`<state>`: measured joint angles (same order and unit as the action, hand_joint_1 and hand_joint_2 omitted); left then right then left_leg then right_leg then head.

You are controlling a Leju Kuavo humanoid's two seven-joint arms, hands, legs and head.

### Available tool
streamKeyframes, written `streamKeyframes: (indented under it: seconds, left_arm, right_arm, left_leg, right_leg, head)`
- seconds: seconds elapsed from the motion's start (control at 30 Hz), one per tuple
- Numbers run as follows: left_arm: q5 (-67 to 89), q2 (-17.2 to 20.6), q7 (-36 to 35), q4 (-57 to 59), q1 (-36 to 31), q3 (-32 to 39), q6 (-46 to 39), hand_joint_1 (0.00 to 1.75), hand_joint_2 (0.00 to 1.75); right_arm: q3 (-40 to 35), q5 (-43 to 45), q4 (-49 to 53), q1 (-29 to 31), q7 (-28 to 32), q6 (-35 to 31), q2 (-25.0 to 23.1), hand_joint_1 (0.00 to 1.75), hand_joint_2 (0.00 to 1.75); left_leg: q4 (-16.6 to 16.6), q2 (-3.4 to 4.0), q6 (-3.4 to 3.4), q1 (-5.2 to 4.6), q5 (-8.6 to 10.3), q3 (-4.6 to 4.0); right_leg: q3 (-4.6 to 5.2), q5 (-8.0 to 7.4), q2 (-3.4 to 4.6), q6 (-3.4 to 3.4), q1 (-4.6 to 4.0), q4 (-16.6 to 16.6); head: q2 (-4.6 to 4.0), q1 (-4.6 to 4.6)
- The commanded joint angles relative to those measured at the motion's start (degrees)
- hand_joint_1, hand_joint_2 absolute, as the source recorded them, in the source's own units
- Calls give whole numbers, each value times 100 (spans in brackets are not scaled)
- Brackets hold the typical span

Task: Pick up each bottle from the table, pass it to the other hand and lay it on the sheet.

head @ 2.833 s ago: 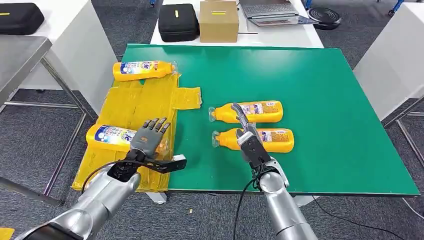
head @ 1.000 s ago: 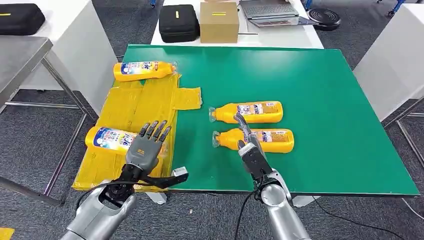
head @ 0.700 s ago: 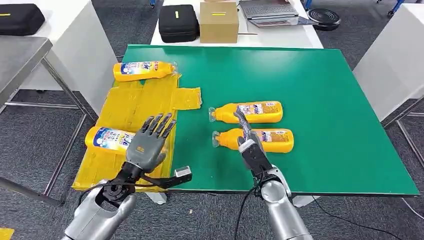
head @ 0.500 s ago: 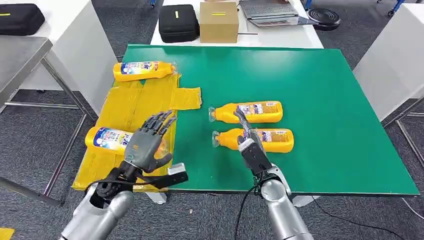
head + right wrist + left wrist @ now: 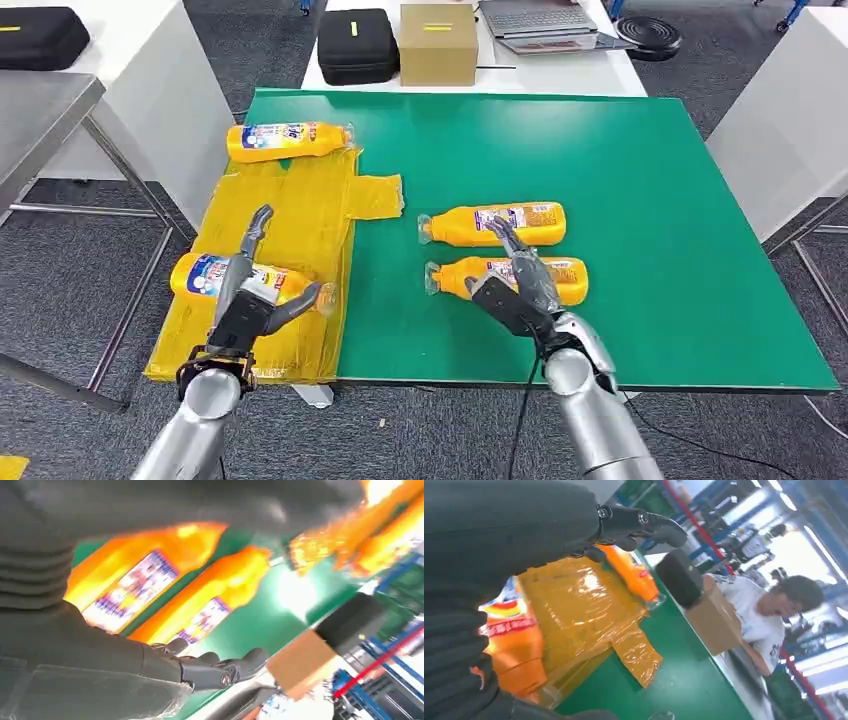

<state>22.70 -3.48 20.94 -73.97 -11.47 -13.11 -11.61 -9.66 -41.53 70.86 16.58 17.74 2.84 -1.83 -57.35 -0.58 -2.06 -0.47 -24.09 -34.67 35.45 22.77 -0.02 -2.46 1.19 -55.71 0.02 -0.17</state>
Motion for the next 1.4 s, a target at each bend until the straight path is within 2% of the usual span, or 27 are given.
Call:
streamKeyframes:
  seconds: [0.03,0.17,0.2,0.3,0.47,0.77,1.0,1.4]
  left_arm:
    - [-455,-349,139,863,-106,340,-71,0,175]
    - [-457,-342,139,856,-116,332,-71,0,175]
    - [-511,-304,112,881,-129,248,-37,0,175]
    - [-582,-369,70,1152,-219,102,-100,0,175]
    - [-477,-351,83,1363,-364,63,-382,0,175]
    - [-470,-351,41,1501,-516,7,-439,0,175]
    - [-409,-313,32,1527,-533,-13,-591,0,175]
    - [-478,-307,118,1768,-672,-32,-672,0,175]
  right_arm:
    - [-12,-199,-810,633,-131,235,851,0,175]
    - [-34,-202,-818,624,-146,239,804,0,175]
    - [-156,-229,-905,671,-266,362,926,0,175]
    - [-538,-179,-1724,1025,-251,721,1390,0,175]
    - [-842,-188,-2645,1396,-3,877,1579,0,175]
    - [-1074,-238,-2838,1392,-112,1121,1501,0,175]
    - [-1190,-293,-3313,1808,-60,1025,1390,0,175]
    - [-1332,-339,-3653,2048,32,1183,1388,0,175]
  left_leg:
    - [2,-3,6,3,-3,15]
    - [2,8,12,9,-11,25]
    - [1,9,13,8,-13,28]
    - [2,-2,10,5,-7,23]
    - [0,-3,5,7,-4,19]
    - [-2,-3,12,11,-9,27]
    - [-3,7,13,13,-9,33]
    - [0,0,6,5,-2,25]
  right_leg:
    - [-19,3,-6,5,-4,6]
    - [-28,5,5,10,-10,7]
    - [-29,8,4,11,-9,4]
    - [-26,7,-6,8,-7,4]
    - [-24,1,-4,4,-9,8]
    - [-30,6,-6,10,-13,6]
    - [-34,3,1,11,-15,7]
    - [-28,1,-2,5,-6,4]
  head:
    - [0,0]
    - [0,0]
    - [0,0]
    - [0,-2]
    - [0,0]
    - [0,0]
    - [0,-2]
    - [0,0]
